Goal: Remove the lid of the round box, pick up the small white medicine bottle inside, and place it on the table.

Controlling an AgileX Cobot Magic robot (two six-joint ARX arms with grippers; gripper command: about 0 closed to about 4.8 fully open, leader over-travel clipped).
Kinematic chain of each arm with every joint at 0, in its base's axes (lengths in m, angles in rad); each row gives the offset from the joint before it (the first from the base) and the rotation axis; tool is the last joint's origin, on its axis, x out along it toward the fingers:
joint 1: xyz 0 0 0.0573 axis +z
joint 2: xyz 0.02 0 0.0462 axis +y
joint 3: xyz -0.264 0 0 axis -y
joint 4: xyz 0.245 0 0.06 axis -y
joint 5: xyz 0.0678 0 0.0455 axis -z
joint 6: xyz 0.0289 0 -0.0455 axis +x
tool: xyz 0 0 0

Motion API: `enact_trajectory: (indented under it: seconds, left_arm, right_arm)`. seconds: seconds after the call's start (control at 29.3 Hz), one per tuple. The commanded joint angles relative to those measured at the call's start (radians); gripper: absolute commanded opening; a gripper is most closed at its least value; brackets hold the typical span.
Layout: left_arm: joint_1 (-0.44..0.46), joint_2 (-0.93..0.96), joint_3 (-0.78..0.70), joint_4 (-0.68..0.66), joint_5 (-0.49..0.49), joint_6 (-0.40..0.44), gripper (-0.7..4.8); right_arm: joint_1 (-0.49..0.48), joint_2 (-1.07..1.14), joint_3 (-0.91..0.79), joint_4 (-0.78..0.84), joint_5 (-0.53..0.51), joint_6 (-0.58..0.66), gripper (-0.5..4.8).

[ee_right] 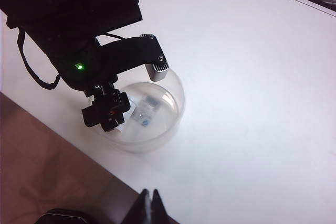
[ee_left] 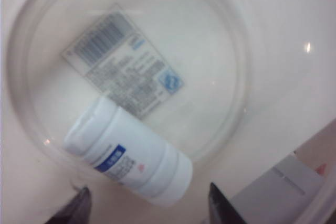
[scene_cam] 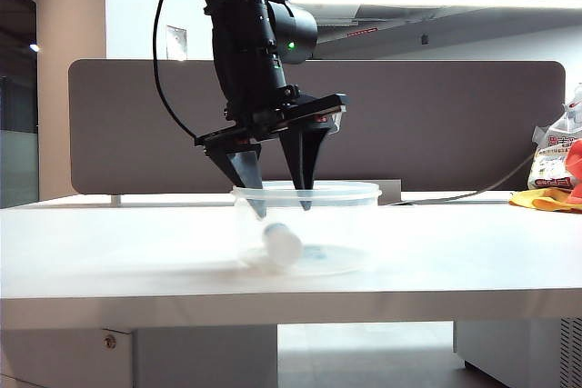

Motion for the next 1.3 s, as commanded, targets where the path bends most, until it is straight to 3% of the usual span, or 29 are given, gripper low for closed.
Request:
enact_trajectory:
  seconds: [0.03, 0.65, 0.89, 1.09, 1.3]
  left_arm:
    - [0.003, -0.003, 0.003, -0.008, -0.017, -0.001, 2.87]
    - [0.009, 0.048, 0.003, -0.016, -0.016, -0.002, 2.86]
    - [0.008, 0.053, 0.008, 0.069, 0.032, 0.017, 2.86]
    - [0.008, 0.052, 0.116, 0.057, 0.055, 0.028, 2.86]
    - [0.011, 0.032, 0.251, 0.013, 0.047, 0.090, 2.86]
  right_arm:
    - [0.001, -0.002, 0.003, 0.016, 0.002, -0.003, -0.01]
    - [0.001, -0.002, 0.003, 0.017, 0.034, -0.003, -0.01]
    - [0.001, 0.011, 0.003, 0.022, 0.035, -0.003, -0.01]
    - [0.001, 0.054, 0.003, 0.018, 0.026, -0.002, -0.01]
    - [0.001, 0.090, 0.003, 0.023, 0.016, -0.003, -0.01]
